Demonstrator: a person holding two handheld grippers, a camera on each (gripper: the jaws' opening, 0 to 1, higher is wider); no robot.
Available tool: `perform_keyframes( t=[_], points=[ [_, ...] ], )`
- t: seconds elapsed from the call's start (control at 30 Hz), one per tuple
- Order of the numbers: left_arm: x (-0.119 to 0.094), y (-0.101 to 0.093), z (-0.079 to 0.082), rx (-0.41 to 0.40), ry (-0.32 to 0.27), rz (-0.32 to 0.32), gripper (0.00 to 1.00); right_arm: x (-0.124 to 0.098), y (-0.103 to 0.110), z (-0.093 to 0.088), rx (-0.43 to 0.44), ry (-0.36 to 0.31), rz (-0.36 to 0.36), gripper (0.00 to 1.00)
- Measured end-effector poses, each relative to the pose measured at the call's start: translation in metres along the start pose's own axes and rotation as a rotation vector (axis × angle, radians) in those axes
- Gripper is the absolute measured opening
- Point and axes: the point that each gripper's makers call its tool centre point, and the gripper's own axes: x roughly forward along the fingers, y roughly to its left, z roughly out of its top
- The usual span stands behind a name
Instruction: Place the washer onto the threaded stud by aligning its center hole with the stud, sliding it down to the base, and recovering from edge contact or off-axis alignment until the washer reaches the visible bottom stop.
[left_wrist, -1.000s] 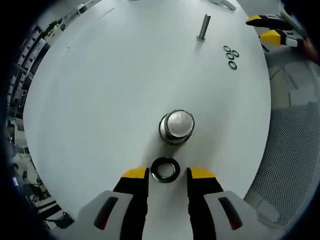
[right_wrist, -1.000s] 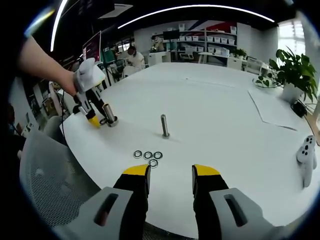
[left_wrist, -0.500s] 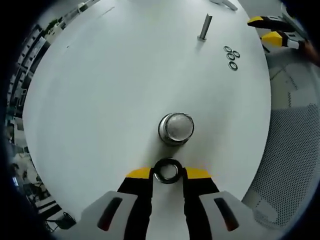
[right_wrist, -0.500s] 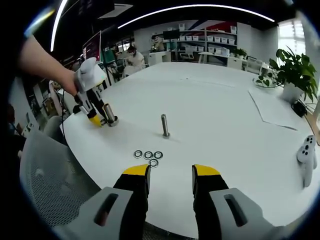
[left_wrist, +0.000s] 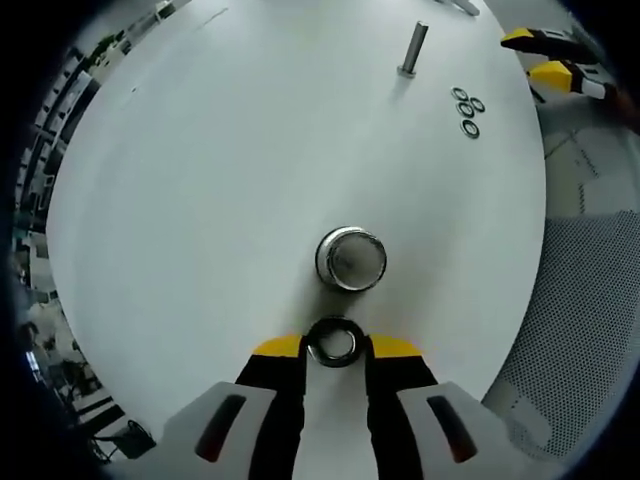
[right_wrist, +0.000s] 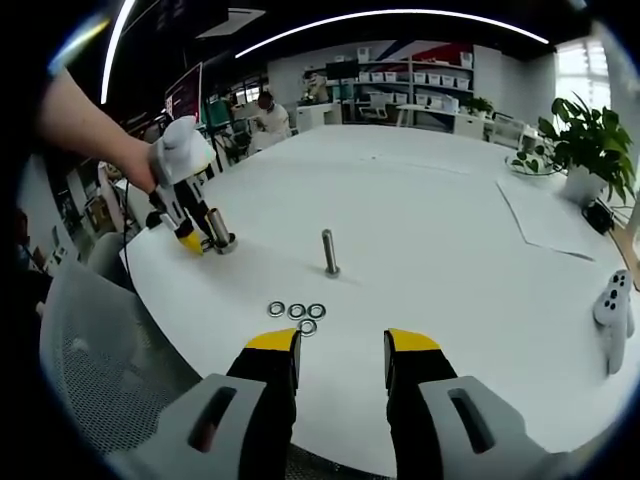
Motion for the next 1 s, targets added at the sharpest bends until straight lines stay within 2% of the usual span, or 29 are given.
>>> perform_keyframes(
  t=[0.13,0.2,0.23,0.37,0.57,1.0],
  points=[
    [0.0001,0.0006,-0.0003,-0.019,-0.009,0.001,0.2,0.0002,-0.0002,-0.0005,0.0,0.002,-0.001,0.36],
    [-0.001,0.0001,-0.0011,-0.034,-0.029,0.004,0.2,0.0002,-0.0005,-0.0004,0.001,0.0,-0.002,0.36],
    [-0.001,-0.0002,0.0001,-0.07,-0.056,0.002,0.2,0.0001,-0.0007,-0.0004,0.003,-0.001,-0.002,0.36],
    [-0.001,0.0003,-0.0008,-0.062,-0.085,0.0,0.2,0.0003,-0.0007,-0.0006,0.001,0.001,-0.001,0.36],
    [-0.001,-0.0003,0.0009,-0.049,-0.07,0.006,0.19,0.0003,-0.0009,-0.001,0.0,0.004,-0.003,0.36],
    [-0.0019,0.002,-0.0017,-0.008,-0.082,0.01,0.19,0.0,-0.0009,-0.0005,0.003,0.002,-0.003,0.36]
  ],
)
